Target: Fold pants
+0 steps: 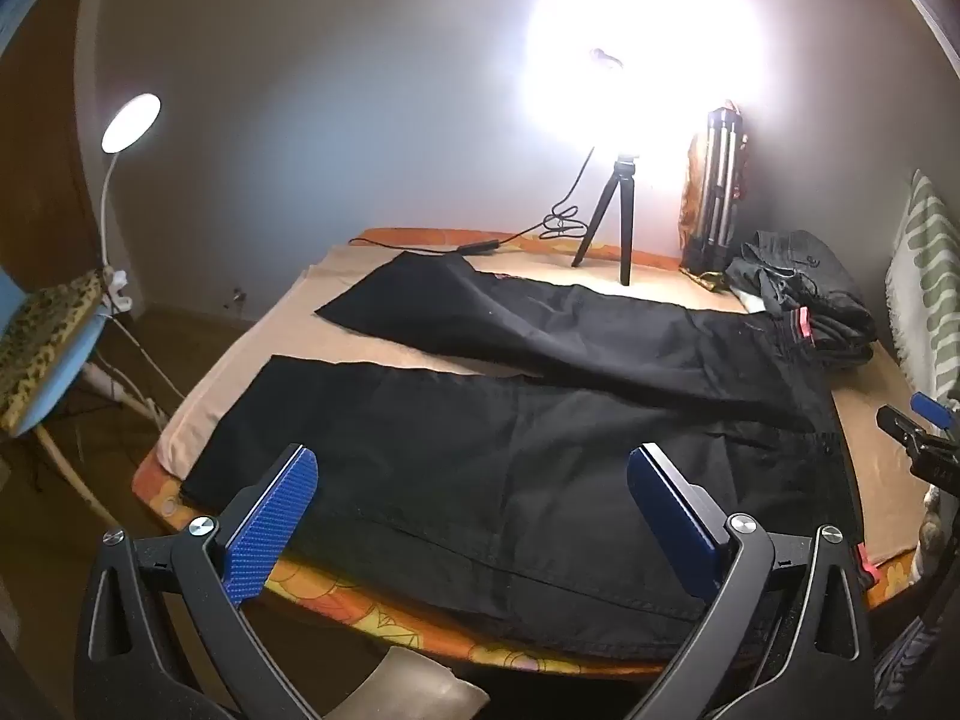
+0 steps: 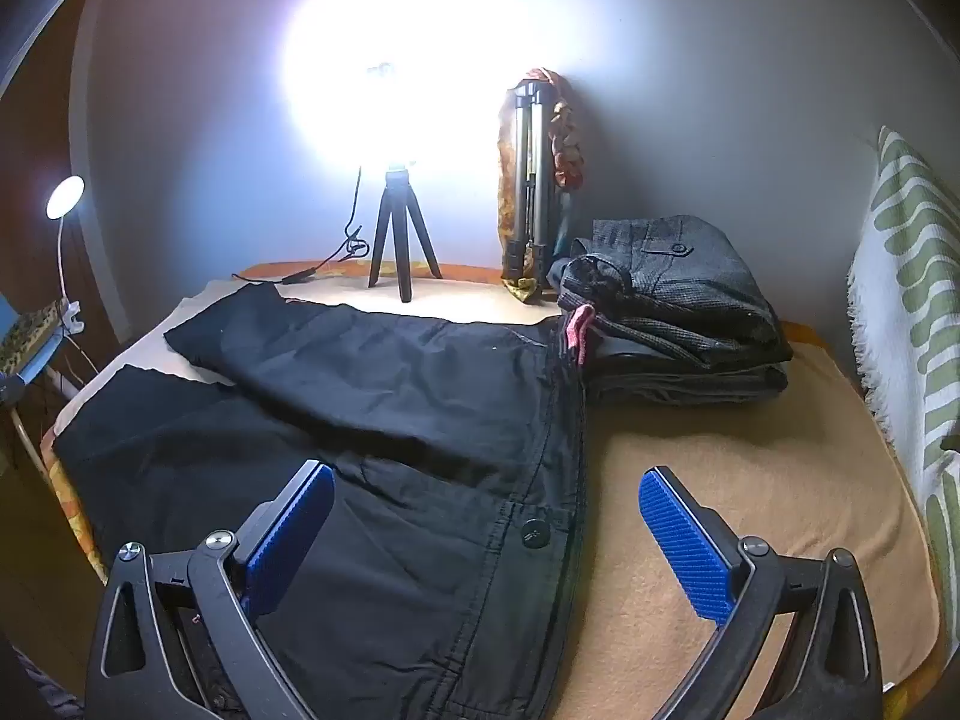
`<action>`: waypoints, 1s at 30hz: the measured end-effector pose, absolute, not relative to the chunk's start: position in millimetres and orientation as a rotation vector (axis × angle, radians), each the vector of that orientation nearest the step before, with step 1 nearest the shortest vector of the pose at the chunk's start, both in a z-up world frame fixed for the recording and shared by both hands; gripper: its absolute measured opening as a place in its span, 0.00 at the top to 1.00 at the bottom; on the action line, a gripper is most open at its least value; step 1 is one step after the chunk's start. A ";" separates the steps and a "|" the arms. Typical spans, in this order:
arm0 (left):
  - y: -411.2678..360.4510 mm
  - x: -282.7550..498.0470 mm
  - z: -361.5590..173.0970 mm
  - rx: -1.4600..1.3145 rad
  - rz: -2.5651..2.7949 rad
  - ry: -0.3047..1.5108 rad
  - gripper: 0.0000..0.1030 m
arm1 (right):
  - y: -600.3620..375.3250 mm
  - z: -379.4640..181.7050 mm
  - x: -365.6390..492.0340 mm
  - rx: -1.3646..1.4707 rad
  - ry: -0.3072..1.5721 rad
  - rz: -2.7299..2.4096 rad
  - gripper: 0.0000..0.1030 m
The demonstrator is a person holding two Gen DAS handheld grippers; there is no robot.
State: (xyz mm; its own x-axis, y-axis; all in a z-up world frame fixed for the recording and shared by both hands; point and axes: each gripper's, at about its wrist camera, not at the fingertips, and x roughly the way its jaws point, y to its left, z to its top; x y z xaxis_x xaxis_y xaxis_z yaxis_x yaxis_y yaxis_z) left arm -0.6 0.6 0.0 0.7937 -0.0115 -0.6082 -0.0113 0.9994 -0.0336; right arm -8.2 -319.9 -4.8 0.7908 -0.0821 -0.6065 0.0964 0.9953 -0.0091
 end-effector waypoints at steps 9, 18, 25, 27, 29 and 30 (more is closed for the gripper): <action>-11.7 2.7 -5.1 0.008 0.019 0.668 0.00 | -321.6 -5.4 -8.3 0.034 0.642 -0.094 0.00; -12.2 4.4 -6.8 -0.001 0.007 0.666 0.00 | -320.9 -7.8 -8.7 0.041 0.651 -0.093 0.00; -10.9 4.7 -5.3 -0.007 0.004 0.670 0.00 | -322.8 -8.2 -5.8 0.053 0.658 -0.091 0.00; -11.0 4.2 -5.1 -0.006 0.006 0.669 0.00 | -322.9 -8.4 -5.8 0.055 0.658 -0.090 0.00; -9.9 4.5 -4.6 -0.007 0.004 0.669 0.00 | -322.5 -8.5 -6.1 0.054 0.658 -0.092 0.00; -9.7 4.5 -4.6 -0.007 0.003 0.670 0.00 | -322.8 -8.3 -6.0 0.055 0.658 -0.092 0.00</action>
State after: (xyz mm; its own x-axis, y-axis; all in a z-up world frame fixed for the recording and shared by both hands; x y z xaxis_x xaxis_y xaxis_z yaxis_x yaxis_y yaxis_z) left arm 4.5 -9.7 -4.6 0.7838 0.0002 -0.6210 -0.0049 1.0000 -0.0058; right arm -6.0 -322.8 -8.3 0.7876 -0.0678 -0.6124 0.1025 0.9945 0.0219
